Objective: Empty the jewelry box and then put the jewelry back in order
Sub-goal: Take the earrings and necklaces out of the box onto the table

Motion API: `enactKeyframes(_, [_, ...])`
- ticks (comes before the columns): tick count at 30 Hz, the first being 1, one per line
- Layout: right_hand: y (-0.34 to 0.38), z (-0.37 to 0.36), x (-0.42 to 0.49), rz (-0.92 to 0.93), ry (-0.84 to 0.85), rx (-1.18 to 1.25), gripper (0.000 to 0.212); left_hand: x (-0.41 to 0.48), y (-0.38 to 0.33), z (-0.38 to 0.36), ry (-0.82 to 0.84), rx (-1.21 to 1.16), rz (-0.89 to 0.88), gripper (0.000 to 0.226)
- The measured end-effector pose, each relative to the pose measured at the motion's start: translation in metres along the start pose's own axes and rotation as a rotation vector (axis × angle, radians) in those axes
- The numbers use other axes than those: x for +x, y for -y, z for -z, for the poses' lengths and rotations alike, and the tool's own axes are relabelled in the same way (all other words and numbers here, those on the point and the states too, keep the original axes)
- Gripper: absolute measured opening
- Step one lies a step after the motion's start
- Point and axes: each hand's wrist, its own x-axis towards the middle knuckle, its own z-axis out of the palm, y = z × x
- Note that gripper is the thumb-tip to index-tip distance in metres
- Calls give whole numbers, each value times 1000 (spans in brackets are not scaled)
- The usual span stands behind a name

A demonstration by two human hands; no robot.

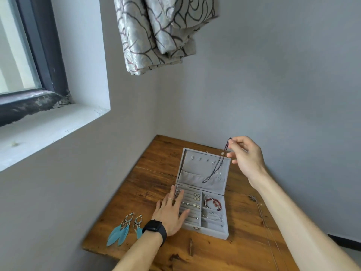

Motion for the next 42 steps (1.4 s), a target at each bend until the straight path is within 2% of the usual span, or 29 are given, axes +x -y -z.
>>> enactKeyframes(3, [14,14,-19,8,27,26,8,-4,-8,23,-50,-103,12,70])
enactKeyframes(7, [23,26,-49,-28,108,85,10,-13,-32,67,-150,-417,-47,58])
enactKeyframes(9, [20,30,-68,-47,159,98,10,-23,-49,89,-131,-592,-99,50])
enactKeyframes(12, [6,33,-98,-76,248,113,11,-43,-72,113,-2,-838,-178,43])
enactKeyframes(15, [-11,35,-124,-103,341,116,14,-66,-90,120,124,-869,-275,44])
enactKeyframes(18, [-28,38,-146,-114,383,91,17,-86,-99,111,99,-805,-350,27])
enactKeyframes(22, [-48,44,-168,-142,373,-1,14,-102,-98,99,75,-901,-257,23])
enactKeyframes(26, [-64,53,-186,-108,406,-144,14,-111,-102,105,192,-999,-228,16])
enactKeyframes(29, [-77,57,-200,-92,417,-162,17,-113,-107,115,189,-1145,-242,18])
enactKeyframes(32, [-99,59,-211,-155,351,-139,19,-109,-109,126,190,-1349,-213,21])
enactKeyframes(35, [-125,52,-222,-350,291,15,21,-104,-108,129,248,-1510,-182,23])
enactKeyframes(39, [-152,33,-235,-710,172,644,27,-102,-102,119,267,-1596,-103,24])
enactKeyframes(42, [-156,23,-246,-808,-15,898,19,-104,-87,106,239,-1725,14,23])
